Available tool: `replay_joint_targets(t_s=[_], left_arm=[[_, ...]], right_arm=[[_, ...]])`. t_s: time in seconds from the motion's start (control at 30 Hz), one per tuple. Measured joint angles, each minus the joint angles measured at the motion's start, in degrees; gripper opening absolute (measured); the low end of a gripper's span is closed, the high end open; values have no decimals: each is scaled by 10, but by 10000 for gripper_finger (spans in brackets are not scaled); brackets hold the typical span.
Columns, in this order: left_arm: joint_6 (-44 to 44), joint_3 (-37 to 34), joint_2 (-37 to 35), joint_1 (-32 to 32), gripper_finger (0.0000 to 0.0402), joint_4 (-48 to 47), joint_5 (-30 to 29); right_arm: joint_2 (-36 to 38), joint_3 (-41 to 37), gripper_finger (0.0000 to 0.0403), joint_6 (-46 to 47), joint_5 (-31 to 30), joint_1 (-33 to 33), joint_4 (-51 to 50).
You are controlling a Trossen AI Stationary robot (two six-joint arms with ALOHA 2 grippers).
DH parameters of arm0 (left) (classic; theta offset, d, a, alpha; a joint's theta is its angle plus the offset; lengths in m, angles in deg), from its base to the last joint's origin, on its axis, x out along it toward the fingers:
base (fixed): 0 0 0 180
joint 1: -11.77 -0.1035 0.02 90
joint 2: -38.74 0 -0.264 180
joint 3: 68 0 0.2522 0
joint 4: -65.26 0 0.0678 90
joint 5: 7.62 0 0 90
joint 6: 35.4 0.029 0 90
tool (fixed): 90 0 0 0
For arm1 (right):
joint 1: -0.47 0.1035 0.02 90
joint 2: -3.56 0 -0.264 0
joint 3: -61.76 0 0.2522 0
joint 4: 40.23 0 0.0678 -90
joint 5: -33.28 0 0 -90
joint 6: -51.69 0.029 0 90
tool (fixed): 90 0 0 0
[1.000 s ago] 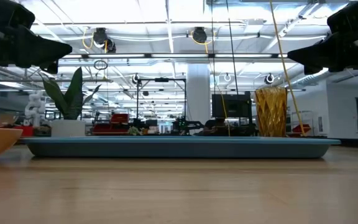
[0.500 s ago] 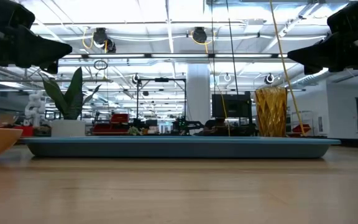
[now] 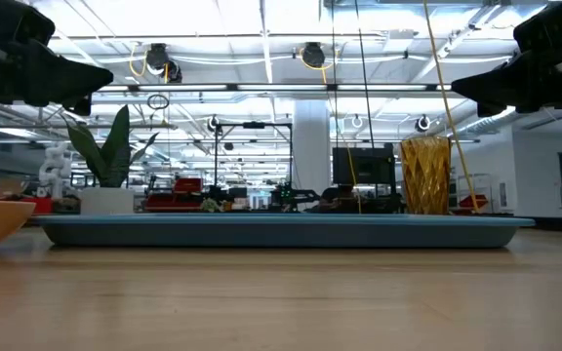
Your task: Pick and place plate/cup/fork/spoon on tray
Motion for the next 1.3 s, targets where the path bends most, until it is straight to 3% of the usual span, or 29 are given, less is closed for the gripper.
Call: replay_joint_targets(t_s=[0.27,0.5,0.73,1.13,1.3], left_arm=[[0,0,0,0,31,0,0],[0,0,0,0,31,0,0],[0,-1,0,0,31,7,-1],[0,-1,0,0,31,20,-1],[0,-1,0,0,31,20,-1]], right_arm=[[0,0,0,13,0,0,10],[-3,38,0,46,27,1,81],[-53,176,0,64,47,1,60],[-252,465,0,44,41,1,-52],[-334,572,0,42,-11,1,-141]])
